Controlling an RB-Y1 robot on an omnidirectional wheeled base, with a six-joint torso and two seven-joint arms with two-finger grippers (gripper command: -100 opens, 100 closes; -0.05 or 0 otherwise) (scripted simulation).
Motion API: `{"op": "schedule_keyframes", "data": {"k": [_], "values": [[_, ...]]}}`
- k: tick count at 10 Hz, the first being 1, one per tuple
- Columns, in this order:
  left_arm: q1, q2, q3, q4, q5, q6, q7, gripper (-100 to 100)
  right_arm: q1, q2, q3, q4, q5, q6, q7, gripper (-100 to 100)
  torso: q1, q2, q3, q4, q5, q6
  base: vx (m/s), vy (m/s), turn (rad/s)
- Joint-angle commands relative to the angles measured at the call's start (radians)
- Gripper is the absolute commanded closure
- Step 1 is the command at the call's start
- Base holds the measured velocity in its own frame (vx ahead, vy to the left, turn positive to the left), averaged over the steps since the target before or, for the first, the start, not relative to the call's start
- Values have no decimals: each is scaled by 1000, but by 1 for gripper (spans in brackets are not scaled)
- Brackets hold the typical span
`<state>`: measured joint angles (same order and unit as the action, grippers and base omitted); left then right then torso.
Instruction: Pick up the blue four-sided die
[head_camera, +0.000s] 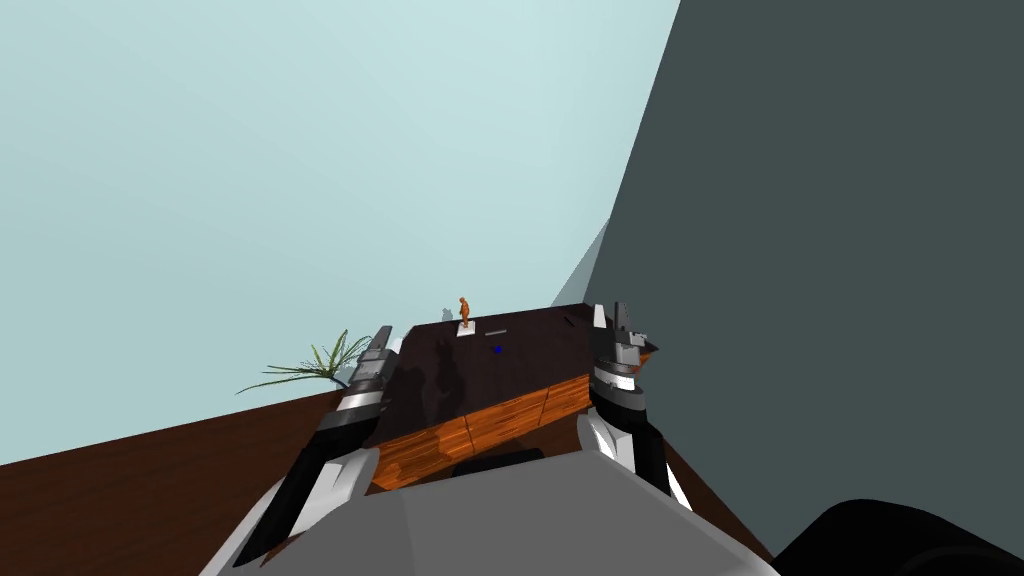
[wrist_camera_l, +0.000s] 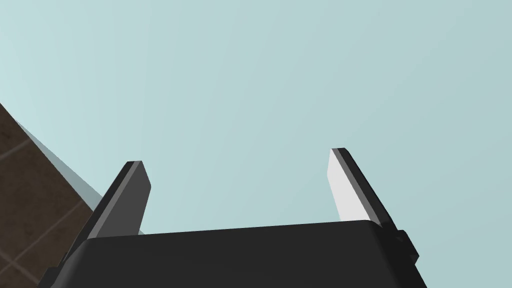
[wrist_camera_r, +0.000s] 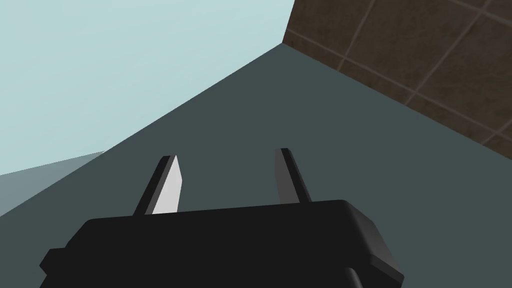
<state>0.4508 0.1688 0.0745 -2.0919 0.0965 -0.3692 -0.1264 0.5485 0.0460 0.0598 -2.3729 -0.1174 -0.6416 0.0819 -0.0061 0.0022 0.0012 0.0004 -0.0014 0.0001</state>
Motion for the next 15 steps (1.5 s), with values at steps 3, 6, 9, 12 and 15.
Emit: {"op": "schedule_keyframes", "data": {"k": [3, 6, 9, 12, 15], "values": [[-13, 47, 30, 73, -6, 15, -4, -100, 0, 0, 0, 0, 0, 0, 0, 0, 2, -1, 0, 0, 0, 0, -19, -61, -77], [-30, 102, 75, 152, -11, 42, -13, -100, 0, 0, 0, 0, 0, 0, 0, 0, 3, -1, -1, 0, 1, 0, -12, -58, -124], [-40, 128, 98, 208, -14, 56, -19, -100, 0, 0, 0, 0, 0, 0, 0, 0, 2, -1, 0, 0, 0, 0, -14, -60, -110], [-63, 176, 147, 294, -19, 82, -37, -100, 0, 0, 0, 0, 0, 0, 0, 0, 3, -1, 0, 0, 0, 0, -11, -61, -162], [-76, 198, 171, 364, -22, 95, -48, -100, 0, 0, 0, 0, 0, 0, 0, 0, 3, -1, 0, 0, 1, 0, -10, -48, -136]]}}
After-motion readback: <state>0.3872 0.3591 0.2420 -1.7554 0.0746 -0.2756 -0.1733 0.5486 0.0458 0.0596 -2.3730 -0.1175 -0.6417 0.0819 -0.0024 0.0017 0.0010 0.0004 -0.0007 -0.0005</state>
